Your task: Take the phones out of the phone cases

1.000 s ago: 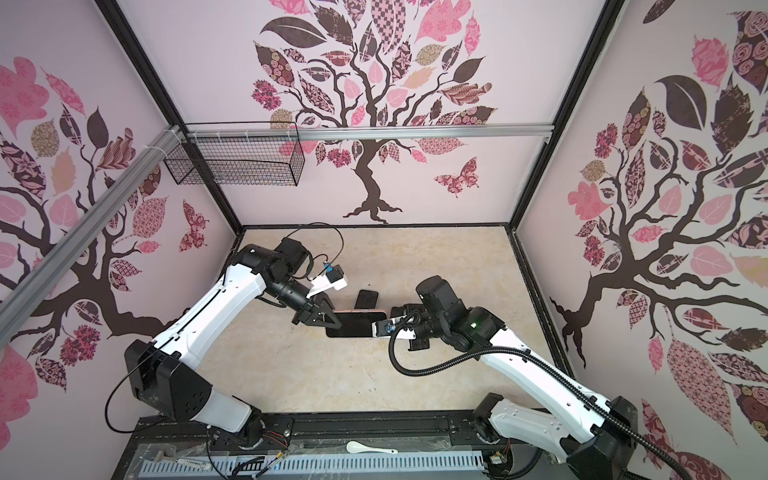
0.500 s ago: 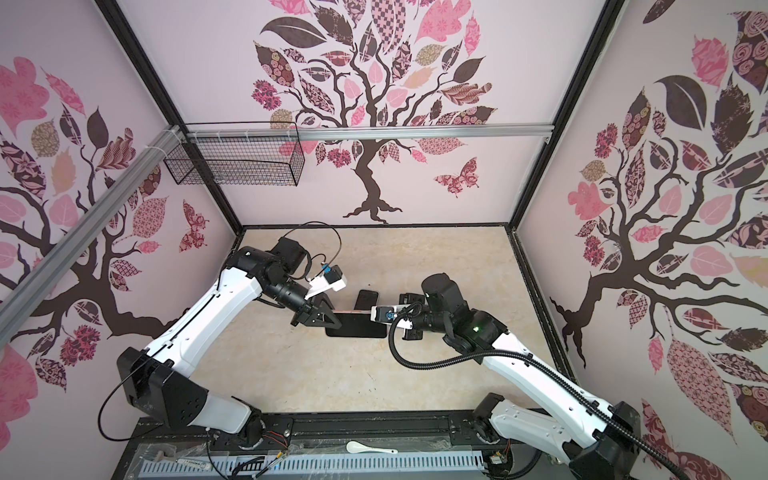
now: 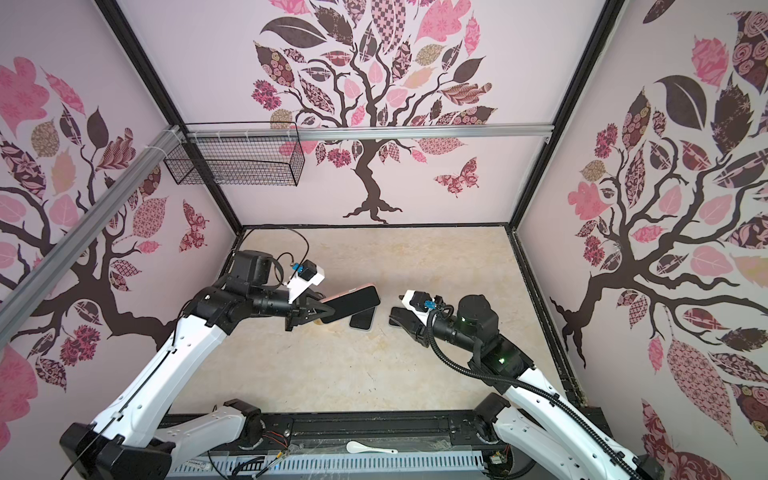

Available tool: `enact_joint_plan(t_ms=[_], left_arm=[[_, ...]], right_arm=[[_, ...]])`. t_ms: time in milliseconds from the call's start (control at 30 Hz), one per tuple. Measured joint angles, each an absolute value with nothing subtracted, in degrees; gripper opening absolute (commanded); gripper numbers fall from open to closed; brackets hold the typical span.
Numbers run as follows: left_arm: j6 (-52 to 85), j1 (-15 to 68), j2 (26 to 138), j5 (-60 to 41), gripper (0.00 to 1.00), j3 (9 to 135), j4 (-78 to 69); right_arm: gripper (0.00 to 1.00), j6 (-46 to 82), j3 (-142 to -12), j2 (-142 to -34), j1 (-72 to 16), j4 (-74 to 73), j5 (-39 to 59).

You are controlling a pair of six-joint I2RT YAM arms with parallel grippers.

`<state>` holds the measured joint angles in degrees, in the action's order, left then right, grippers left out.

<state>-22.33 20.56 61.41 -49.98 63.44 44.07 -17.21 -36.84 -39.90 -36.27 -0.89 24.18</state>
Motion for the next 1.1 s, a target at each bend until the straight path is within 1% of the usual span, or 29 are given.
enact_joint_plan(t_ms=[133,200,400,600,867,1100], left_arm=[[-12.67,20.56,54.85,-49.04,0.0,55.2,31.68],[-9.28,20.56,53.04,-49.23,0.0,52.99,27.16],[-4.36,20.56,52.05,-53.93,0.0,51.68,19.2],[-3.95,20.56,51.88,-58.61,0.0,51.48,16.4],[-3.86,20.56,52.03,-61.32,0.0,51.35,15.49],[-4.1,20.56,52.51,-61.84,0.0,51.35,15.51]], right_arm=[[0.56,-10.68,-35.16,-40.14,-36.27,-7.33,27.07],[0.58,-7.44,-34.7,-40.4,-36.27,-11.27,28.53],[0.61,-0.43,-32.64,-44.18,-36.25,-23.44,35.88],[0.61,1.32,-32.16,-45.15,-36.25,-28.82,35.92],[0.61,0.91,-32.16,-44.77,-36.25,-32.82,35.11],[0.55,0.32,-32.16,-44.77,-36.25,-33.67,37.15]])
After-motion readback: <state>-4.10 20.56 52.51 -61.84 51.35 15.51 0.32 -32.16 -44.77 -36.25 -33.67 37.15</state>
